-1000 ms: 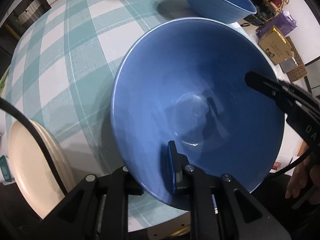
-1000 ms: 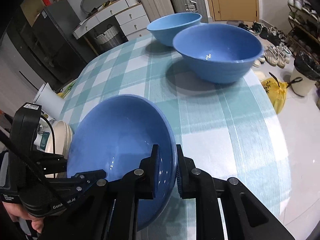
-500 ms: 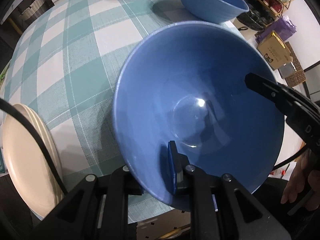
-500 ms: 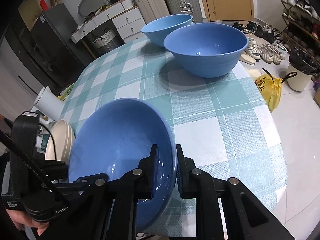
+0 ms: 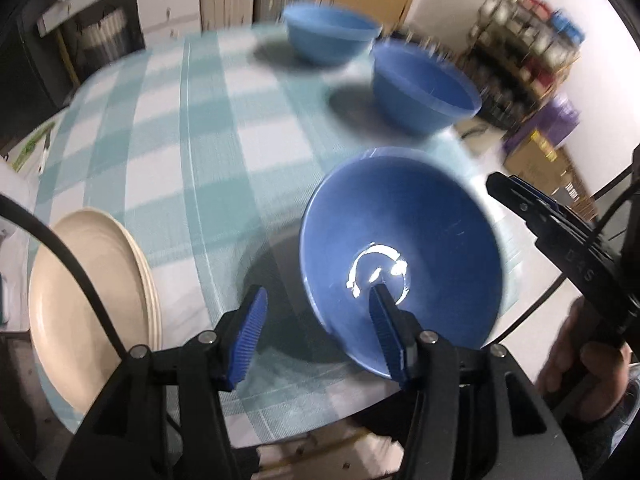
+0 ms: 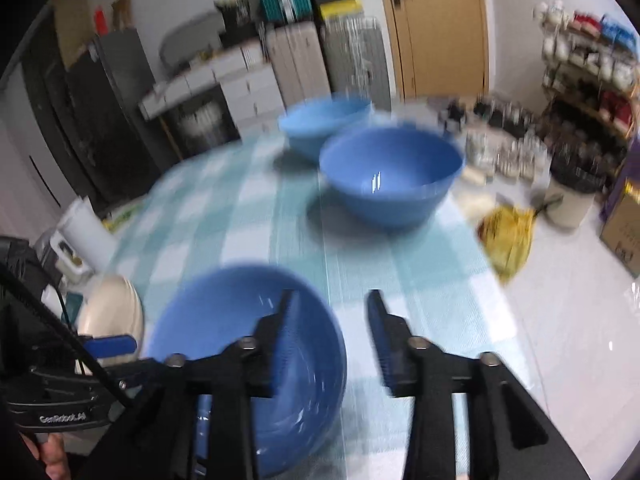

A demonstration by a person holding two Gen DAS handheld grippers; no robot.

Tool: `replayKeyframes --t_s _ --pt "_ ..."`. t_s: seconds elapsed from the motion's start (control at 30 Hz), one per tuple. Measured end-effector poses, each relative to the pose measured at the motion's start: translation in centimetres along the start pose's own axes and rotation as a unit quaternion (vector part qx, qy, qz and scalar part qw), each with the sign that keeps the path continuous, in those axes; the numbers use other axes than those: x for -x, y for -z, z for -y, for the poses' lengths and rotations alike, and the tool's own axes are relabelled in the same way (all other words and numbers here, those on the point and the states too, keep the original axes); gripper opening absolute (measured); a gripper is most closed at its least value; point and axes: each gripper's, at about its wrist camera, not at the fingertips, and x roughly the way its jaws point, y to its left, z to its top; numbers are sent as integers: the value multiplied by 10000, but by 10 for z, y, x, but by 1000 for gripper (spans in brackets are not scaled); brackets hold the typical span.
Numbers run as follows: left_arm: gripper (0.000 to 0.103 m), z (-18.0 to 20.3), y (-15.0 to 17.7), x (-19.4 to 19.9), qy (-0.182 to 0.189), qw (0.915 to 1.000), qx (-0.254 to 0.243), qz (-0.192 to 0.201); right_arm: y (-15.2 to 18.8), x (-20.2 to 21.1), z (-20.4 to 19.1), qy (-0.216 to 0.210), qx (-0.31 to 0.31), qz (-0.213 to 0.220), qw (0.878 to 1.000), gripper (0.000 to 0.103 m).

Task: Organize plates and bowls
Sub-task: 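Lift and carry the blue bowl with both grippers toward the plate stack, then lower the blue bowl onto the table and open both grippers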

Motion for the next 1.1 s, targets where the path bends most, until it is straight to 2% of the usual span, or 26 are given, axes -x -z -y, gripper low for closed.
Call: replayKeyframes --t_s 0.03,0.07,0.1,0.17,0.2,0.23,0.3,0.33,0.4,0.43,0.5,0.7,0.8,1.1 --pt "54 0 3 10 92 9995 -25 315 -2 10 -2 -1 48 278 9996 68" --pt "55 1 3 16 113 9983 -37 565 -4 23 -7 -14 141 654 9978 84" --pt "58 2 5 24 115 9964 -81 833 -4 33 -10 -29 229 943 9953 93" --pt "74 7 12 40 -23 9895 -213 1428 -2 53 -21 -81 463 1517 9873 96" --pt "88 7 12 43 -101 9863 -218 1631 -2 59 -25 -95 543 1656 9847 101" --pt "94 9 16 50 -177 9804 -226 1947 0 64 -31 -140 665 1818 9810 102" --pt "95 12 20 62 -247 9678 -306 2486 3 69 -41 -218 942 1945 9761 102" --pt "95 13 21 65 -319 9636 -345 2633 3 70 -46 -119 1046 1970 9747 102" --pt "100 16 24 68 -796 9489 -422 3025 4 73 -50 -27 1124 2018 9729 102" --pt "103 16 24 69 -943 9449 -442 3102 4 73 -50 -68 1165 2025 9723 102" --pt "103 16 20 67 -1134 9426 -395 3115 5 77 -51 14 1150 2076 9714 102" --pt "103 6 14 54 -1050 9517 -182 2881 8 80 -51 72 1147 1967 9737 102" --pt "103 6 18 59 -1154 9477 -107 2975 9 81 -51 19 1109 1959 9743 102" --pt "103 5 17 67 -1029 9480 27 3012 5 78 -44 189 1092 1984 9738 102"
